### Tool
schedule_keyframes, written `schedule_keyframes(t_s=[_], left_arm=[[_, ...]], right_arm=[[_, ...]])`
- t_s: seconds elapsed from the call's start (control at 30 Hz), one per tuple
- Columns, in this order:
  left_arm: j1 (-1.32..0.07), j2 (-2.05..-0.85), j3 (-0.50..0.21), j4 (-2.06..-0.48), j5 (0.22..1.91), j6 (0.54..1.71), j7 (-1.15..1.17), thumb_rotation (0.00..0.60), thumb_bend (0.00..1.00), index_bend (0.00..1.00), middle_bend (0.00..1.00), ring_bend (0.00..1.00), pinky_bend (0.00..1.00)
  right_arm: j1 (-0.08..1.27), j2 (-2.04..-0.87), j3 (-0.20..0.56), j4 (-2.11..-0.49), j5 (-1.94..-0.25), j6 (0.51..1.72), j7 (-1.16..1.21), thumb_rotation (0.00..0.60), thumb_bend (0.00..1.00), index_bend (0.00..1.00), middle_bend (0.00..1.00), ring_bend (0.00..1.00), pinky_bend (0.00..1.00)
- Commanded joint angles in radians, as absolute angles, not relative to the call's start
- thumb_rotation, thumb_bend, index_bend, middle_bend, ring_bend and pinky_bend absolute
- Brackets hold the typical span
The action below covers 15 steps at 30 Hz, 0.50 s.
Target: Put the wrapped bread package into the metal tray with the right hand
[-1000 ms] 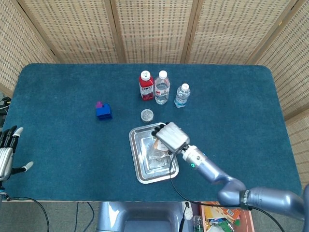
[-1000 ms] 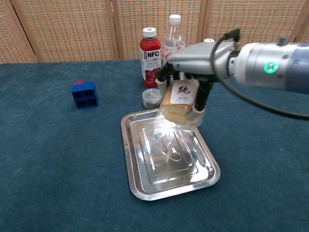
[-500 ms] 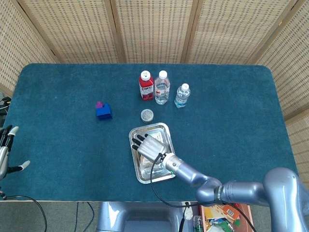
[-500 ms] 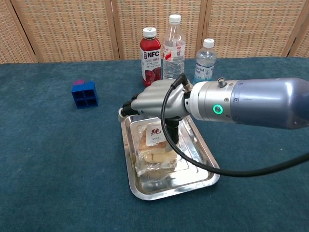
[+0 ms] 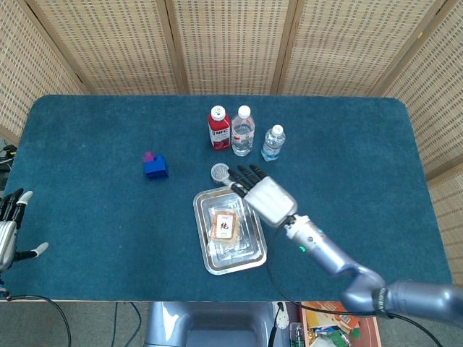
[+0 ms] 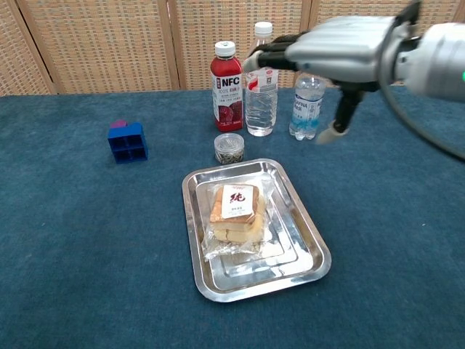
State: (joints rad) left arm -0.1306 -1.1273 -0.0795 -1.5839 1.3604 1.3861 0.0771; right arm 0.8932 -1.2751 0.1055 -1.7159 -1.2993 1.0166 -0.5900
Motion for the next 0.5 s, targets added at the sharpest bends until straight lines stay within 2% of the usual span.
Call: schedule_keyframes(t_s=[0.03,0.23,0.5], left_arm=[[-0.125,-1.126,-0.073,-1.591,1.373,1.399,0.080,0.600,0.00,0.00,0.00,0.00,0.00],[-0.108,-1.146,-0.070,-1.600,1.387,1.451,0.143,0.600,0.00,0.00,0.00,0.00,0.00],[-0.101,-1.158,-0.059,-1.605,1.416,1.472,0.155,0.600,0.00,0.00,0.00,0.00,0.00]], right_arm=[[0.696,-1.168,-0.002,-1.658,-1.443,1.206,-0.376,0.600,0.00,0.00,0.00,0.00,0.10],[0.468,-1.176,-0.087,-1.558,-1.458,1.409,-0.236,0.600,0.00,0.00,0.00,0.00,0.03],[0.298,-1.216,-0.101,-1.539,-1.441,1.541,-0.162,0.600,0.00,0.00,0.00,0.00,0.00]])
